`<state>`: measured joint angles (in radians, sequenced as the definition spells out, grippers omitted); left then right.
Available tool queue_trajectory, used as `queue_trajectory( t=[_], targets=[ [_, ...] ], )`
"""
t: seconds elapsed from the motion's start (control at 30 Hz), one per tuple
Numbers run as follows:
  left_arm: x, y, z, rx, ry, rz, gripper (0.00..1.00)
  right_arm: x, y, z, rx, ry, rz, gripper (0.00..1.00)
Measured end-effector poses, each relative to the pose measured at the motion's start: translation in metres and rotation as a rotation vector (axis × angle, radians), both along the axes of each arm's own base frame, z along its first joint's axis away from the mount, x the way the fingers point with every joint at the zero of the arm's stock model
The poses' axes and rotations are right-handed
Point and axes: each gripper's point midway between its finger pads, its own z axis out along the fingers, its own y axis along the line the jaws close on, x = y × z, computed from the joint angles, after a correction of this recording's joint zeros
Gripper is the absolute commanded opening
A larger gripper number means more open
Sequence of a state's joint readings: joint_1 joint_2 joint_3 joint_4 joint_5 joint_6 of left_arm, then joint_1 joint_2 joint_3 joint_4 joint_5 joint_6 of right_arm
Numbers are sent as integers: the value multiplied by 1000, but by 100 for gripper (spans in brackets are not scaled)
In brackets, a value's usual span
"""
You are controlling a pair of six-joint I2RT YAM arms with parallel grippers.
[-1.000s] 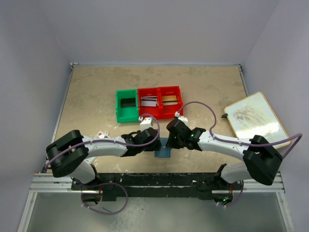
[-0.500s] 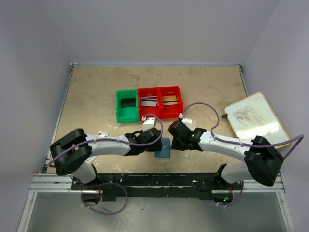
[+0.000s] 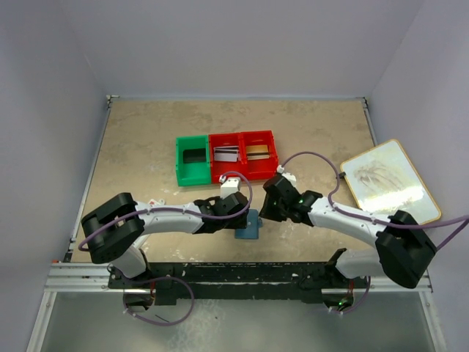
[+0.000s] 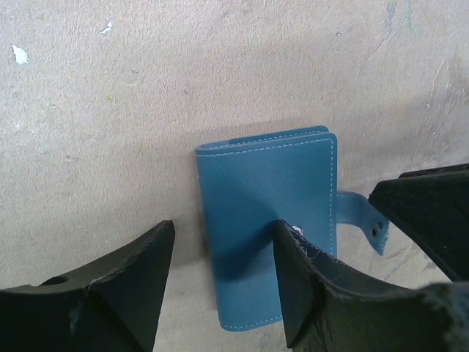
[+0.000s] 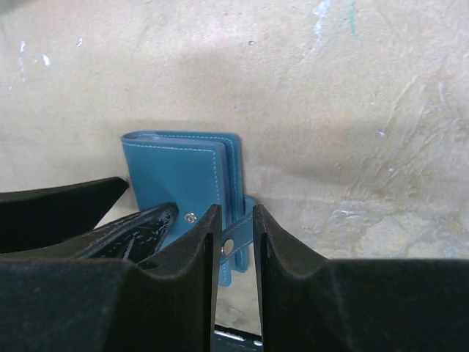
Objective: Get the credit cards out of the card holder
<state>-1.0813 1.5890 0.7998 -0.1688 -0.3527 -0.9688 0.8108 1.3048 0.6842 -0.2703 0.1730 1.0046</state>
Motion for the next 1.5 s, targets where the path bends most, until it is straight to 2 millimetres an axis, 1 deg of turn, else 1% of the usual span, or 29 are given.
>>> queue_trajectory(
  t=[0.07,0.2,0.23,0.33,0.47,0.7,0.83,0.97,1.07,1.13,1.27,1.43,1.5],
  targets=[
    [0,0,0,2,0,-1,54,0,3,2,21,-5,14,25],
    [0,1,0,4,0,-1,54,-6,7,-5,34,22,44,28],
    [0,1,0,4,0,-1,54,-7,6,-7,30,29,48,30],
    [0,1,0,5,0,0,54,-10,4,-10,19,38,53,42],
    [0,1,0,5,0,0,53,-11,4,-8,20,33,68,45],
    [0,1,0,5,0,0,53,-12,6,-6,24,25,107,55],
    [0,1,0,5,-1,0,53,-12,11,-4,38,13,131,62],
    [0,1,0,5,-1,0,53,-12,22,0,77,0,161,64],
    [0,1,0,5,-1,0,53,-15,27,-3,81,9,181,62],
    [0,1,0,5,-1,0,53,-18,27,-9,64,24,187,58],
    [0,1,0,5,-1,0,53,-22,13,-25,-23,68,153,48],
    [0,1,0,5,-1,0,53,-23,5,-22,-43,72,119,40],
    [0,1,0,5,0,1,53,-23,3,-19,-39,67,113,35]
  ],
)
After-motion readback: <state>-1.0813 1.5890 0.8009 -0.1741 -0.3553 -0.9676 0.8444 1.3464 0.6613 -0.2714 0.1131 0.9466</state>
